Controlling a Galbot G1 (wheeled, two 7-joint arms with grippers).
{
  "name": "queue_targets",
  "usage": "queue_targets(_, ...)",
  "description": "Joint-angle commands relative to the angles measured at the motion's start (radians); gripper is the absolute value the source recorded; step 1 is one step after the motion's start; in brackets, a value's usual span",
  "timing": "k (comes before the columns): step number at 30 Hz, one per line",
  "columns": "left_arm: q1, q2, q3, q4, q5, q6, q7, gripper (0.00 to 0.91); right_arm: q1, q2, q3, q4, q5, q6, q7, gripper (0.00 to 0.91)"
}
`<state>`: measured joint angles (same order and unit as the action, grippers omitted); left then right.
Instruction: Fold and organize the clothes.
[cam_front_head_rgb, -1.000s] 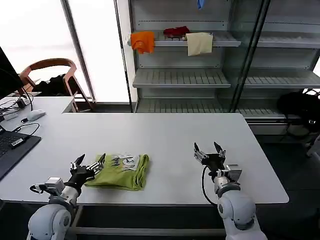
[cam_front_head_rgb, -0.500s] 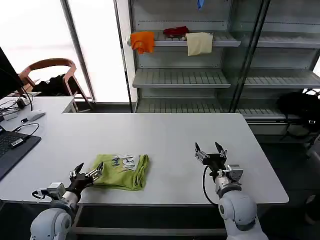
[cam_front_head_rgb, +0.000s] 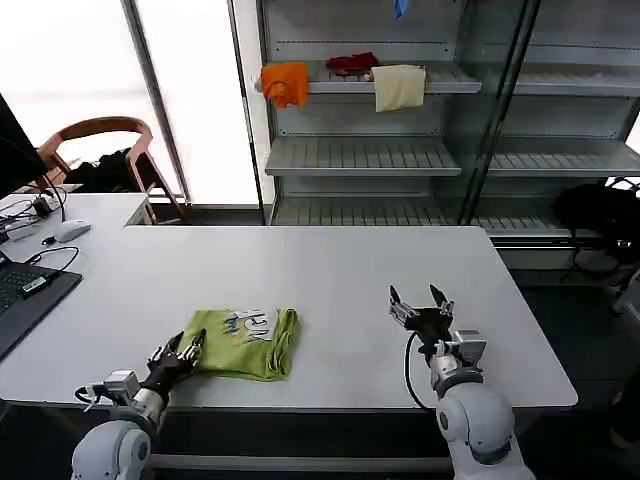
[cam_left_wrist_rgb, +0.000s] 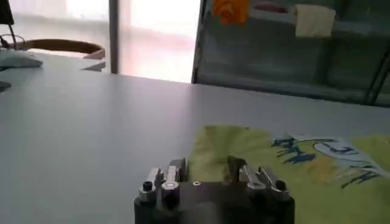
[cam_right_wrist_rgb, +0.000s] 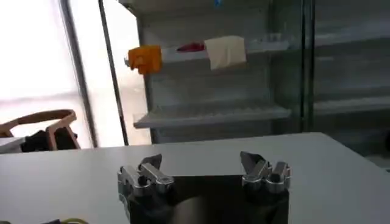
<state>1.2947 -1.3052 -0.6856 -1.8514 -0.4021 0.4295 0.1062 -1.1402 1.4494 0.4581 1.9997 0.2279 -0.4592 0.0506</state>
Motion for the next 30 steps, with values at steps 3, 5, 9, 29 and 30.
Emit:
queue_targets(3, -0.004, -0.005, 0.005, 0.012, -0.029, -0.007, 0.011, 0.02, 0.0, -0.001, -0.001, 0.002, 0.0, -0.001, 0.001, 0.907)
queue_targets(5, -0.005, -0.005, 0.005, 0.012, -0.033, -0.019, 0.006, 0.01, 0.001, -0.002, -0.001, 0.002, 0.0, -0.001, 0.001, 0.907)
queue_targets(9, -0.004, -0.002, 0.003, 0.011, -0.036, -0.039, 0.003, 0.01, 0.002, -0.003, -0.001, 0.002, 0.0, -0.001, 0.001, 0.907)
queue_targets(29, -0.055, 0.269, -0.246, 0.008, 0.303, -0.161, 0.114, 0.01, 0.002, -0.009, 0.009, -0.002, 0.014, 0.006, 0.003, 0.907)
queue_targets(30, -0.055, 0.303, -0.258, 0.016, 0.305, -0.161, 0.118, 0.01, 0.002, -0.008, 0.01, -0.001, 0.023, 0.003, 0.006, 0.907)
